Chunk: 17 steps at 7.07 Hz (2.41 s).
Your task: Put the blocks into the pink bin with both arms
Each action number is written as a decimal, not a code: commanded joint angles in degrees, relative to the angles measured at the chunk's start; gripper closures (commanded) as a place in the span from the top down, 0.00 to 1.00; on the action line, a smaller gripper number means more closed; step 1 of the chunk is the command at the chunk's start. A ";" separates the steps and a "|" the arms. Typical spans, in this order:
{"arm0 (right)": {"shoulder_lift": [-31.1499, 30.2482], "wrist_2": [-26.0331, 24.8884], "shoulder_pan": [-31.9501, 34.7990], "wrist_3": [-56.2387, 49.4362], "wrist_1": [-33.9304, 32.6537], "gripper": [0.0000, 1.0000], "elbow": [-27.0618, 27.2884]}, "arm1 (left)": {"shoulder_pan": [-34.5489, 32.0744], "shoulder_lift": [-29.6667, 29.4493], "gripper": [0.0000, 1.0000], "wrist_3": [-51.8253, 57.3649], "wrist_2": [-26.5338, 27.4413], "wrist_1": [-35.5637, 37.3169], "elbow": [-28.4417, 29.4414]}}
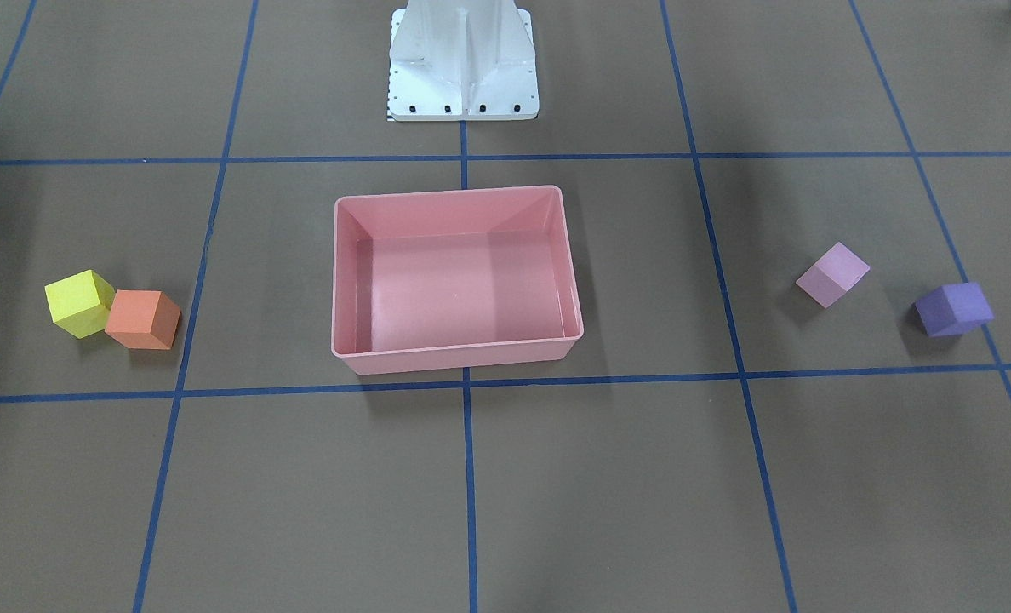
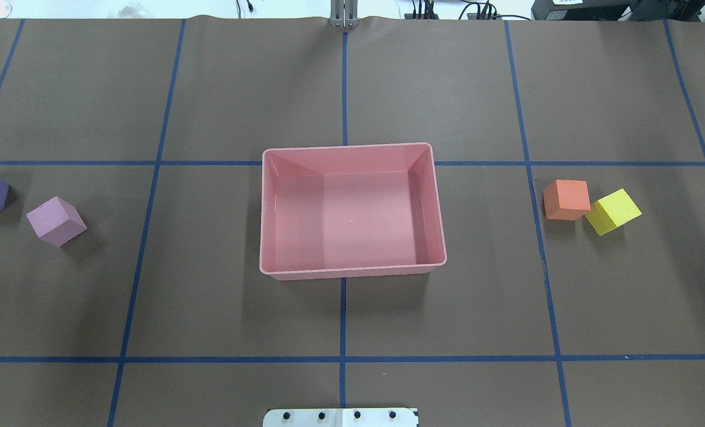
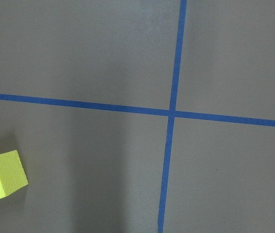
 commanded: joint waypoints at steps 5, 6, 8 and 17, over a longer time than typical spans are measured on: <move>0.00 0.09 0.00 0.10 -0.03 1.00 0.03 | 0.17 -0.26 1.00 0.00 -0.09 -0.10 -0.62; 0.00 0.09 0.00 0.10 -0.03 1.00 0.12 | 0.26 -0.26 1.00 -0.09 -0.18 0.07 -2.36; 0.09 0.18 0.00 0.10 -0.03 1.00 0.64 | 0.79 -0.87 1.00 -4.09 -1.48 -0.63 -2.90; 1.23 4.12 -0.09 1.59 -0.12 1.00 0.29 | 23.16 -0.35 1.00 -70.78 1.98 -18.74 -13.53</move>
